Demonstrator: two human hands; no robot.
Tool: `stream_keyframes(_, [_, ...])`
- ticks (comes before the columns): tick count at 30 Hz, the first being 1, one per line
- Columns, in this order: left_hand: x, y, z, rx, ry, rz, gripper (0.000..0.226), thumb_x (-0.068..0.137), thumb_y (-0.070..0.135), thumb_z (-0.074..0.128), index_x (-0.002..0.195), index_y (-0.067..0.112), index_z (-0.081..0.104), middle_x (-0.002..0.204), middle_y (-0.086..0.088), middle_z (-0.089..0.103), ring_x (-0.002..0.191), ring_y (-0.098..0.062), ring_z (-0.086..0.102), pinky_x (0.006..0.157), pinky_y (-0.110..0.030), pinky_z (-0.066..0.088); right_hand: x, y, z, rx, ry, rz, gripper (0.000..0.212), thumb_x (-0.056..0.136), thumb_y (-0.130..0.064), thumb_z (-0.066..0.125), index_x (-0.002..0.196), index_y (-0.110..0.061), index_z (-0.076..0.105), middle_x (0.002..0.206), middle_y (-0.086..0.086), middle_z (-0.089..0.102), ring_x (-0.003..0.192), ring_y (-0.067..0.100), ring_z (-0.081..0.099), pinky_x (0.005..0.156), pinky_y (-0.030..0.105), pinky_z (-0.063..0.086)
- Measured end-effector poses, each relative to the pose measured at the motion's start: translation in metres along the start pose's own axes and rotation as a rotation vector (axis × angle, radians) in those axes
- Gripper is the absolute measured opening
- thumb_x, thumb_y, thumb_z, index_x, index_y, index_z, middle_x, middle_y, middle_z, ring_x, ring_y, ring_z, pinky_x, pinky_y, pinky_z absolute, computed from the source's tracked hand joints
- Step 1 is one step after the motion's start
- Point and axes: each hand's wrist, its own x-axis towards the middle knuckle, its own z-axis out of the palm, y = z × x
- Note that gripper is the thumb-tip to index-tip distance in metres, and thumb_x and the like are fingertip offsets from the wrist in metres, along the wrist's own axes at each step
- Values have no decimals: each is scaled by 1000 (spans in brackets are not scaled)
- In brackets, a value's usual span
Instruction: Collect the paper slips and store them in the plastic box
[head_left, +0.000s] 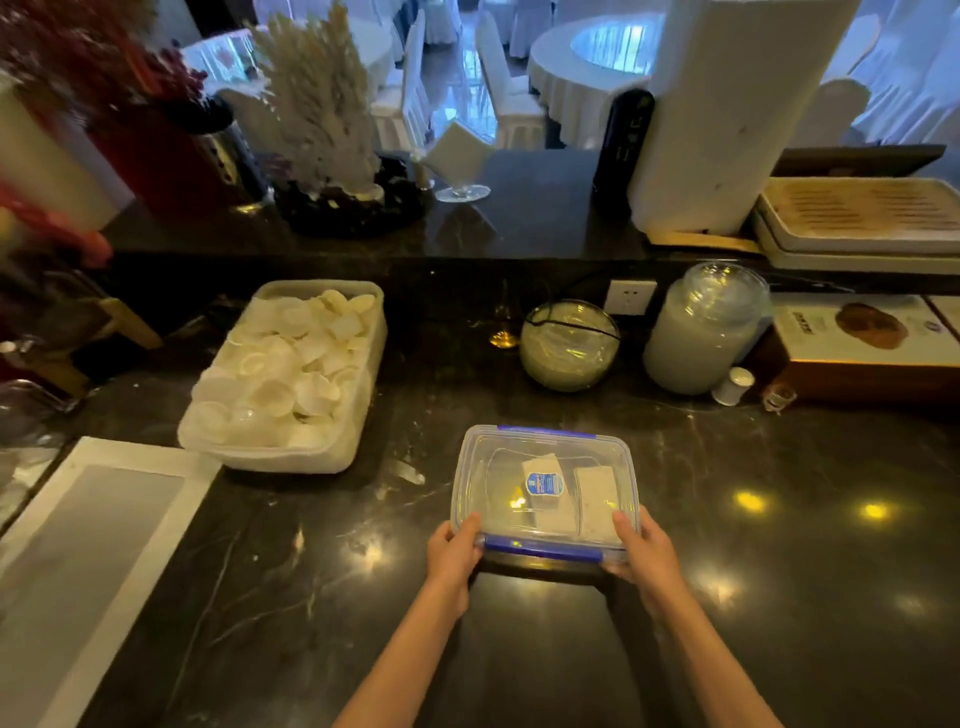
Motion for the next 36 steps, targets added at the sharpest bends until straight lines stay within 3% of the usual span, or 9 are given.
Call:
stream_keyframes(5, [61, 74, -31, -64, 30, 18, 31, 92, 13, 65, 119, -1, 58, 102, -17, 70, 90, -24, 71, 74, -31, 57, 40, -55, 86, 53, -42, 12, 33, 102, -22, 50, 134, -18, 50, 120, 14, 66, 96, 24, 70, 55, 26, 59])
stream_keyframes(10, [103, 119, -52, -49, 88, 36, 30, 93, 12, 64, 117, -5, 62, 108, -23, 70, 98, -30, 69, 85, -39, 57, 74, -88, 145, 73, -63, 20, 35, 103, -21, 48, 138, -18, 48, 117, 12, 67, 96, 26, 72, 60, 32, 61])
stream_keyframes(13, [117, 131, -57, -27, 88, 74, 22, 94, 14, 62, 108, -3, 62, 113, -27, 67, 97, -29, 68, 77, -33, 56, 87, -96, 163, 60, -44, 22, 36, 103, -21, 47, 139, -19, 47, 118, 12, 68, 98, 26, 72, 67, 36, 61])
stream_keyframes(17, [126, 135, -59, -9, 95, 75, 18, 95, 19, 61, 100, 2, 63, 112, -25, 68, 101, -31, 68, 77, -32, 56, 94, -94, 173, 44, -8, 38, 37, 102, -23, 48, 139, -20, 47, 120, 10, 66, 95, 21, 71, 59, 29, 59])
stream_keyframes(21, [124, 136, -56, 105, 92, 104, 45, 97, 25, 56, 136, 4, 48, 133, -22, 58, 119, -33, 60, 95, -40, 53, 93, -93, 171, 29, -35, 31, 44, 102, -26, 50, 145, -21, 42, 126, 10, 65, 101, 21, 71, 65, 29, 60])
stream_keyframes(25, [104, 129, -51, 422, 121, 259, 85, 95, 20, 59, 157, 19, 0, 163, -13, 16, 147, -34, 27, 115, -47, 31, 78, -85, 162, -289, 6, -75, 71, 100, -37, 51, 158, -26, 12, 160, 7, 32, 141, 28, 41, 107, 48, 45])
stream_keyframes(28, [90, 112, -56, 991, 159, 613, 85, 94, 22, 58, 156, 32, 1, 166, 2, -6, 153, -27, -1, 121, -48, 23, 59, -63, 156, -880, 37, -391, 70, 99, -47, 45, 158, -33, 9, 166, -5, 13, 153, 19, 13, 117, 49, 33])
stream_keyframes(31, [88, 104, -64, 1502, 60, 806, 71, 97, 34, 46, 156, 32, 5, 165, 2, -10, 151, -25, -15, 124, -46, 5, 44, -52, 156, -1306, -27, -407, 74, 98, -56, 36, 156, -36, -5, 166, -5, -10, 153, 22, -10, 119, 51, 24])
stream_keyframes(36, [80, 104, -73, 1722, 45, 791, 71, 99, 36, 44, 157, 29, 2, 167, -4, -2, 153, -29, -6, 123, -50, 4, 29, -67, 150, -1376, -77, -450, 77, 97, -59, 37, 156, -36, -6, 166, -1, -12, 152, 27, -13, 122, 52, 15])
